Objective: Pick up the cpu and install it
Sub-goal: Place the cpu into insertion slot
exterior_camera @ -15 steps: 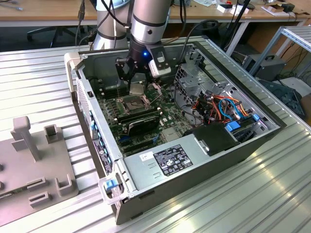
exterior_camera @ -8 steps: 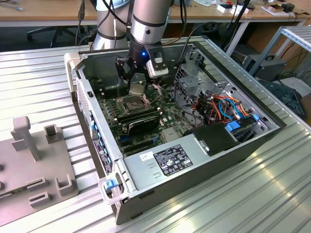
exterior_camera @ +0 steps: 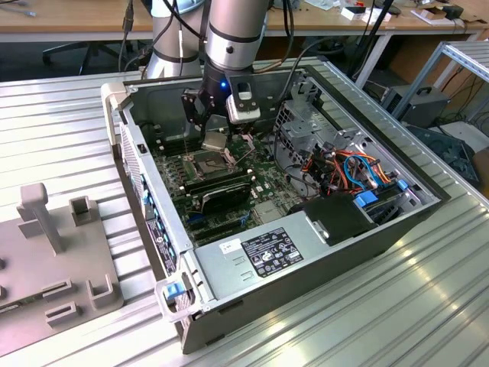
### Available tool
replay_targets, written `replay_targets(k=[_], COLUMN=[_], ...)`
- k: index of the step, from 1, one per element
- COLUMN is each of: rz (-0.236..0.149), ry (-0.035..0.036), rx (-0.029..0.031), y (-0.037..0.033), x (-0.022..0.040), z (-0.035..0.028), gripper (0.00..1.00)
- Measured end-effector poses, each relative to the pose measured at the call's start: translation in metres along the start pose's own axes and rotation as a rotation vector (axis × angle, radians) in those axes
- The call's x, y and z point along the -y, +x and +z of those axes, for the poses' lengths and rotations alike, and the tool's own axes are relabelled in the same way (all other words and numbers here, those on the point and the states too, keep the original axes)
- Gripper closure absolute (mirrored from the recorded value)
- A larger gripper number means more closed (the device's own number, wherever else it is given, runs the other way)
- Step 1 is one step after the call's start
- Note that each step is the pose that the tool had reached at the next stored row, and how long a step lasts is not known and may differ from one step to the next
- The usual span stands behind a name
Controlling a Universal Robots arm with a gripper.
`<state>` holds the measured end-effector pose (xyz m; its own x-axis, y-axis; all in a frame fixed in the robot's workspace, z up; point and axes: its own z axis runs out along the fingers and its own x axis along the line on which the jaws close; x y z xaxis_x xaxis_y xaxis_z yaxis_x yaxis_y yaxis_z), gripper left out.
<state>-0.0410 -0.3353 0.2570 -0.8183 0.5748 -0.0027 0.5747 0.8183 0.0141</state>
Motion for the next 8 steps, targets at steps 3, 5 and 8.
replay_targets(k=[3, 5, 8], rz=[0.065, 0.103, 0.141], ry=[0.0003, 0.0005, 0.0012], rx=[0.0009, 0.0015, 0.0026], y=[0.0, 0.0, 0.0], x=[0.0, 0.0, 0.0], z=[0.0003, 0.0005, 0.0007], gripper=[0.45, 0.45, 0.45])
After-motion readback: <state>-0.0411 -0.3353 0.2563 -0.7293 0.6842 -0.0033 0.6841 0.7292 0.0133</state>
